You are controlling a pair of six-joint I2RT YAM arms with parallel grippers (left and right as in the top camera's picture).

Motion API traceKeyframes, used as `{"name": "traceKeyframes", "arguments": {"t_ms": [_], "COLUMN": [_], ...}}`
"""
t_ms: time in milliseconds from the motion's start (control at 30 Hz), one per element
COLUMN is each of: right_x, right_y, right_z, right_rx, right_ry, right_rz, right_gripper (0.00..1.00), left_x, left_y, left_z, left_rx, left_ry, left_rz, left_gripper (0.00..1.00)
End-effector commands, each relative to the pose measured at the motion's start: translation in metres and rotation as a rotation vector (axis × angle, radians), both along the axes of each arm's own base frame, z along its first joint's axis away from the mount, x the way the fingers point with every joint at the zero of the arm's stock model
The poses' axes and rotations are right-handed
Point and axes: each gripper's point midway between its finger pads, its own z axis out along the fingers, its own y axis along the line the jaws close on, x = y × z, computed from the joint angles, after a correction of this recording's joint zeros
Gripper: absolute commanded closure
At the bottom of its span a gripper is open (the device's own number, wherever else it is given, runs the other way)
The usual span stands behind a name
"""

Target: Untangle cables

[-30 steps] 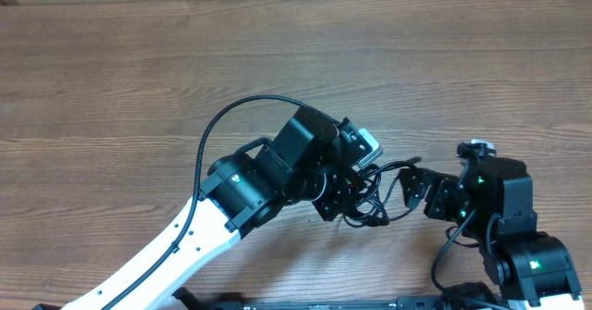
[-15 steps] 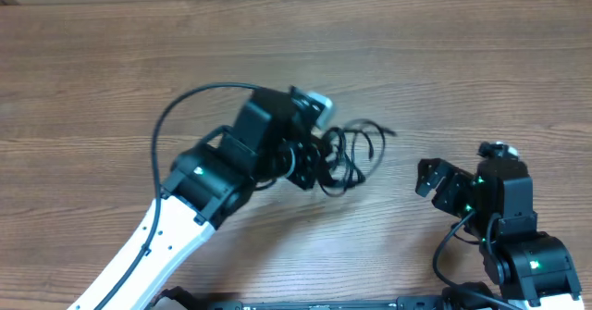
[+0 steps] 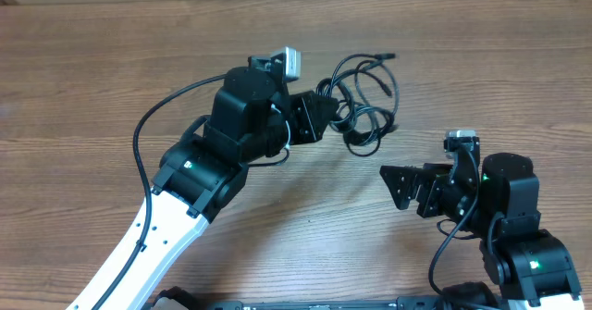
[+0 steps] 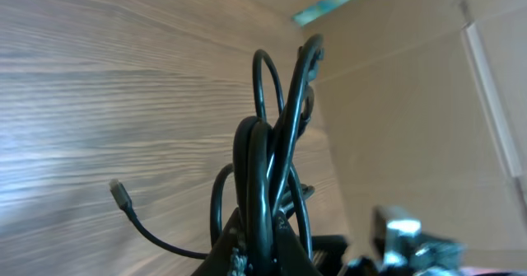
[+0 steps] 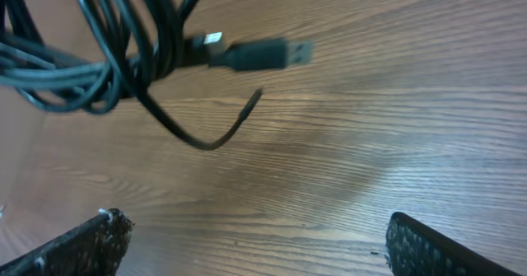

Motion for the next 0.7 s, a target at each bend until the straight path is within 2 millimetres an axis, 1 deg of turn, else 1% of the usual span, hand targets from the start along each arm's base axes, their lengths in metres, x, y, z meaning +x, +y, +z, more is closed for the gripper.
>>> {"name": "traceKeyframes", "arguments": {"t_ms": [0,67,267,300,333,400,500,533,633,667], "right_x": [-0.001,-0.001,-0.001,0.0,0.001,0.002,0.004,0.004,0.004,0.004], "right_y": [0.008,0.009,0.013,0.013,0.012,0.013,0.013,0.013,0.013,0.013], "right_z": [0.019,0.02,0.024,0.025,0.026,0.027,0.027,0.027,0.026,0.026], "right_rx": [0.021,0.023,0.042,0.041,0.04,0.041,0.042,0.043,0.044,0.044], "right_ry": [-0.058,-0.059,-0.074,-0.078,-0.083,-0.089,-0.094,-0.093,-0.087,-0.087], "right_rz": [0.06,0.062,0.082,0.081,0.079,0.079,0.079,0.079,0.077,0.077], "right_gripper": [0.04,0.04,0.06,0.09,0.16,0.21,0.31,0.38,0.53,0.62], "left_x": [-0.009,-0.01,-0.018,-0.02,-0.022,-0.027,-0.03,-0.032,-0.035,-0.037], "left_y": [-0.007,-0.01,-0.019,-0.022,-0.024,-0.03,-0.036,-0.037,-0.041,-0.042], "left_z": [0.029,0.032,0.032,0.031,0.032,0.035,0.04,0.041,0.042,0.042], "left_rx": [-0.13,-0.143,-0.154,-0.159,-0.163,-0.171,-0.186,-0.192,-0.197,-0.198], "left_ry": [0.029,0.025,0.047,0.056,0.059,0.049,0.035,0.037,0.039,0.041], "left_rz": [-0.02,-0.031,-0.052,-0.055,-0.062,-0.081,-0.099,-0.103,-0.115,-0.122], "left_gripper": [0.96,0.96,0.96,0.96,0.96,0.96,0.96,0.96,0.96,0.96]}}
